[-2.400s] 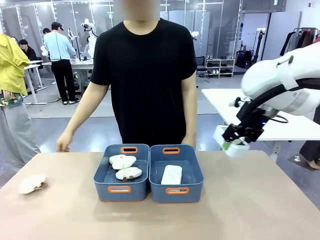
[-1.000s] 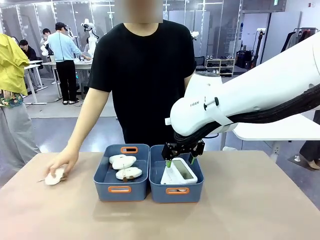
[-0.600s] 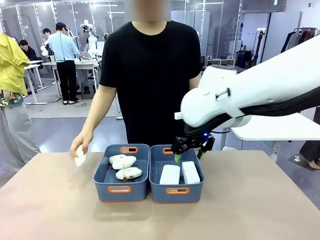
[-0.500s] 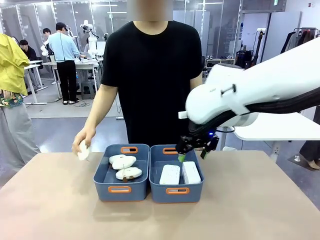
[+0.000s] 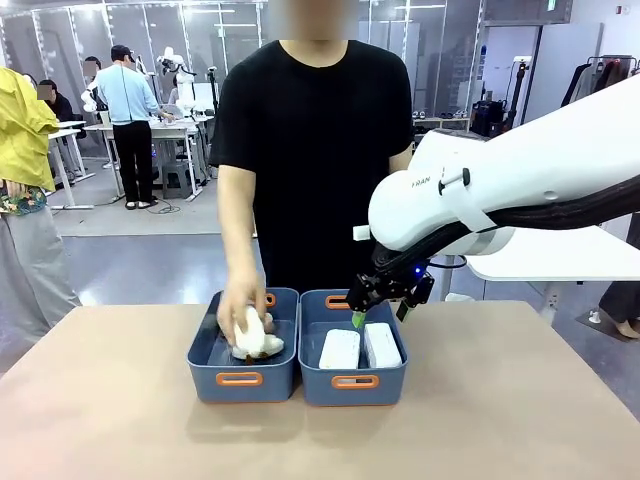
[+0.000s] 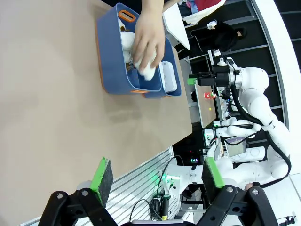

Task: Sort the digital clocks into the basket.
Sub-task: Pick up the Digital clock from the table and place it into the empty Plastic storage basket.

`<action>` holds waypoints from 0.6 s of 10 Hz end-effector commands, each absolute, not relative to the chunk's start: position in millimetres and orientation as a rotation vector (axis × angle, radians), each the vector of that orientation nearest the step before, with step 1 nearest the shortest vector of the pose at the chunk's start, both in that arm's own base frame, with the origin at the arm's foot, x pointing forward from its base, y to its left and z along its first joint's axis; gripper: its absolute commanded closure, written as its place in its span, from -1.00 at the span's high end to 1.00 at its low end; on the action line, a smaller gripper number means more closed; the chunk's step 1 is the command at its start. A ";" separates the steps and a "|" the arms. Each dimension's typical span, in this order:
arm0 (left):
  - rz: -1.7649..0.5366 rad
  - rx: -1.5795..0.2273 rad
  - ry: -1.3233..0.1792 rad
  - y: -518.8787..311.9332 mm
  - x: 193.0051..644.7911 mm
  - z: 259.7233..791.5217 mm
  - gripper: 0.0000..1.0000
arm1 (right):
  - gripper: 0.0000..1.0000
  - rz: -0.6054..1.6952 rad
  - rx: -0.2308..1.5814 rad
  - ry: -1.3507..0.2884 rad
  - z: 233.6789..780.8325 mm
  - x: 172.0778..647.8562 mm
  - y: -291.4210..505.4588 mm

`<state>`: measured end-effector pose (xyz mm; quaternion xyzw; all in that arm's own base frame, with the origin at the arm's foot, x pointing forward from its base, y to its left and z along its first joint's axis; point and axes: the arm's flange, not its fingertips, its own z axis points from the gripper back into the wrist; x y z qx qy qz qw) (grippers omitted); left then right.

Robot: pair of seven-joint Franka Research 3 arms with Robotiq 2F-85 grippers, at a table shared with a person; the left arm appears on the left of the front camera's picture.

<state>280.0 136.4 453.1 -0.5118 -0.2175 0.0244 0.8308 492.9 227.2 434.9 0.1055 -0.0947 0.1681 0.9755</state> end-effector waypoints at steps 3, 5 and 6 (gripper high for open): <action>0.047 -1.088 -0.464 135.1 280.8 454.7 0.93 | 1.00 0.313 0.195 -0.204 436.0 498.6 228.6; 0.047 -1.088 -0.464 135.1 280.8 454.7 0.93 | 1.00 0.337 0.212 -0.194 436.1 494.9 226.6; 0.047 -1.088 -0.464 135.1 280.8 454.7 0.93 | 1.00 0.441 0.448 -0.165 460.8 476.4 187.9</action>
